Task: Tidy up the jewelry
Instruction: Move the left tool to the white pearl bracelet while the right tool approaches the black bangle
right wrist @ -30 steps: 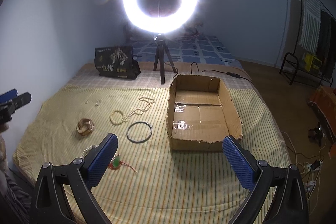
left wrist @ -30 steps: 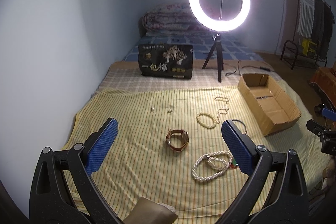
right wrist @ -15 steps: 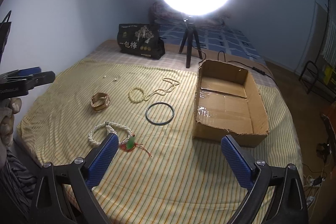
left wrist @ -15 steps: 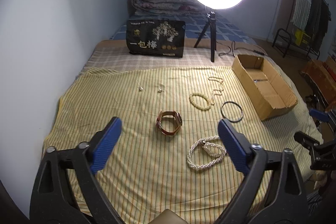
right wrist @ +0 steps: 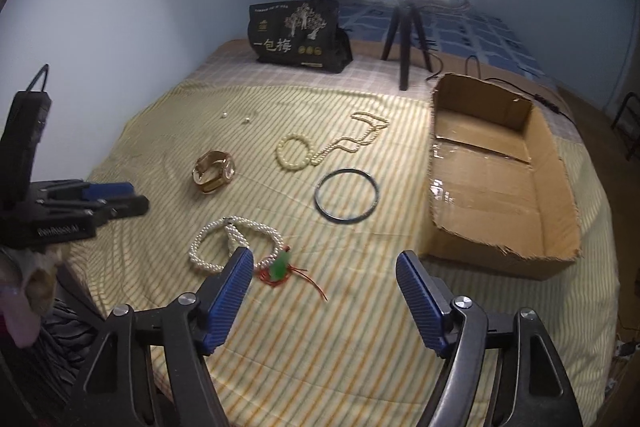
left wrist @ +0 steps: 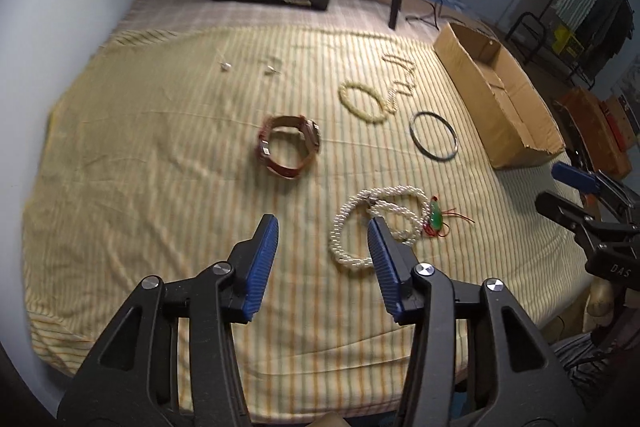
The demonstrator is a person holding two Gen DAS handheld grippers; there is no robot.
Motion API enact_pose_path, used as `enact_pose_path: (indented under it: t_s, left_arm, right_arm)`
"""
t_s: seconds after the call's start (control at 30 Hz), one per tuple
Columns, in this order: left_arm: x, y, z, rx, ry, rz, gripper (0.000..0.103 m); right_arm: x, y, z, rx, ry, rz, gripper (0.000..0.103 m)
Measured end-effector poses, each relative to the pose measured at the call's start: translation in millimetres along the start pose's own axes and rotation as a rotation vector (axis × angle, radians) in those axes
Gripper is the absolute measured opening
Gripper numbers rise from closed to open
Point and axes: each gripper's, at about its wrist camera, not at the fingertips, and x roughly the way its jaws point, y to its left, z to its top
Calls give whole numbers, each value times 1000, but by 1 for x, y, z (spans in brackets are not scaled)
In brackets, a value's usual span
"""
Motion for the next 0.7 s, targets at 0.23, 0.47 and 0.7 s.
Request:
enact_pose_path:
  t_s: [0.23,0.47,0.7]
  left_arm:
    - [31,-6,7,12,92,-13,40]
    - [54,-3,5,-21,166,-23,40]
    - [69,-7,1,-25,201,-11,35]
  right_arm:
    - [23,-9,5,27,60,23,62]
    - [37,-10,8,33,101,58,58]
    - [60,4,29,-38,121,83,46]
